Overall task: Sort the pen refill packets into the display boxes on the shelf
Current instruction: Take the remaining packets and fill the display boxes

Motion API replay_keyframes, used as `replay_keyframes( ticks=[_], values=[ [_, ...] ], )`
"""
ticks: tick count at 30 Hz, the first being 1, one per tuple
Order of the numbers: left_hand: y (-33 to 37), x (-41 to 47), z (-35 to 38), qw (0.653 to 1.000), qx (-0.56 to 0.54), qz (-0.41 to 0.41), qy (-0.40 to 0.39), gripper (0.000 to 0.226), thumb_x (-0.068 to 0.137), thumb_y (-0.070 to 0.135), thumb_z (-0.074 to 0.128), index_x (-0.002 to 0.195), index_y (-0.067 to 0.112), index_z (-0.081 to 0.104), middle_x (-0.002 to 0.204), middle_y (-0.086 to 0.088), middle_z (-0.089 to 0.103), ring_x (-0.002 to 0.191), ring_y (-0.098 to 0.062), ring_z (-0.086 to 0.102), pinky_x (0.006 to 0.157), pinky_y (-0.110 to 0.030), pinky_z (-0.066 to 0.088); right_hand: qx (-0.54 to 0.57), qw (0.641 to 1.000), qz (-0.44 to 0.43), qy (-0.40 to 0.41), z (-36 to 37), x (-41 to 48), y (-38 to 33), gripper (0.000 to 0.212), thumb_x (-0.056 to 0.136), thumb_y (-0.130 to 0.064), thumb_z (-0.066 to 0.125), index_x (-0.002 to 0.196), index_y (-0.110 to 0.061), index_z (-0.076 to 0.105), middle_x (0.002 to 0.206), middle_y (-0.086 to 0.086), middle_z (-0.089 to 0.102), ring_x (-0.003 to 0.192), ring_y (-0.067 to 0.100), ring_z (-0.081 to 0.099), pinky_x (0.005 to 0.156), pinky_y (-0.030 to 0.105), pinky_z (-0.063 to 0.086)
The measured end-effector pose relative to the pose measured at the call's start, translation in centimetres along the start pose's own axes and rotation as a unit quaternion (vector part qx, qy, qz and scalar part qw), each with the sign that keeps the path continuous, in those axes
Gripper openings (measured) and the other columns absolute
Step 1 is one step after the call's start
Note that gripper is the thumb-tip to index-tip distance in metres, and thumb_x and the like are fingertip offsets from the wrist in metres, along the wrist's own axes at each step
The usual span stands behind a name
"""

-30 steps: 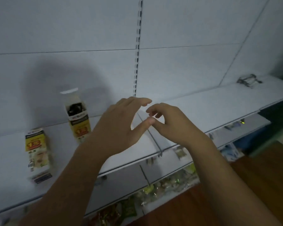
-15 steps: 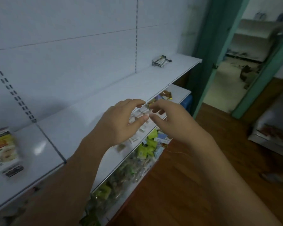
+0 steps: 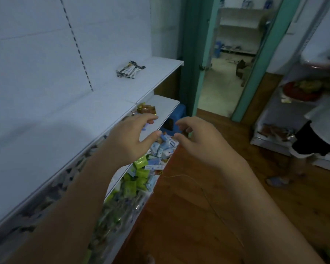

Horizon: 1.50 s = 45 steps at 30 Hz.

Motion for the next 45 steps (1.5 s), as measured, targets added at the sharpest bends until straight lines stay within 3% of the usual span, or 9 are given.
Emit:
replay_keyframes(
  ticks=[8,25,32,39,45],
  values=[
    [-2.5,13.3,6.6,0.998,-0.039,0.03,-0.034,0.052,0.1,0.059,0.055,0.145,0.034,0.051,0.137,0.013,0.061,0.128,-0.011,0.057,0.106,-0.047,0.051,-0.034,0.999,0.03,-0.004,-0.6,9.1,8.6,0.037,0.1,-0.047,0.061,0.134,-0.033,0.058,0.116,-0.014,0.063,0.106,0.007,0.06,0.097,0.047,0.053],
    [-6.0,36.7,13.6,0.999,-0.029,0.017,-0.036,0.047,0.101,0.055,0.056,0.145,0.038,0.05,0.134,0.019,0.06,0.121,-0.006,0.057,0.098,-0.037,0.053,-0.015,1.0,0.024,-0.012,-2.3,30.2,23.6,0.038,0.1,-0.047,0.06,0.136,-0.033,0.058,0.116,-0.015,0.062,0.107,0.005,0.059,0.097,0.043,0.053],
    [-5.5,46.5,18.0,1.0,0.0,-0.026,-0.014,0.047,0.101,0.057,0.053,0.144,0.039,0.049,0.135,0.019,0.059,0.12,-0.001,0.053,0.103,-0.034,0.048,0.008,0.999,-0.024,-0.032,-4.6,39.0,32.3,0.039,0.1,-0.043,0.062,0.137,-0.03,0.059,0.116,-0.014,0.061,0.103,0.002,0.056,0.085,0.021,0.047],
    [-6.8,52.7,19.6,0.997,0.007,-0.08,0.02,0.048,0.1,0.061,0.052,0.143,0.039,0.051,0.134,0.02,0.06,0.118,0.0,0.054,0.102,-0.034,0.047,0.044,0.993,-0.081,-0.068,-4.9,47.9,36.9,0.035,0.1,-0.041,0.063,0.133,-0.029,0.061,0.11,-0.012,0.06,0.101,0.007,0.056,0.089,0.03,0.049],
    [-12.3,57.0,19.1,0.99,0.03,-0.125,0.055,0.046,0.1,0.062,0.052,0.141,0.043,0.049,0.131,0.024,0.059,0.118,-0.002,0.055,0.103,-0.044,0.05,0.054,0.987,-0.12,-0.088,-2.4,56.2,38.0,0.037,0.099,-0.043,0.063,0.134,-0.03,0.061,0.114,-0.013,0.062,0.103,0.006,0.058,0.097,0.042,0.052]
  ],
)
Point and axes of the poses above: each hand's wrist, its own x-axis towards the middle knuckle, its own z-axis out of the palm, y = z × x, the point moved 2 cm from there along x, towards the middle knuckle
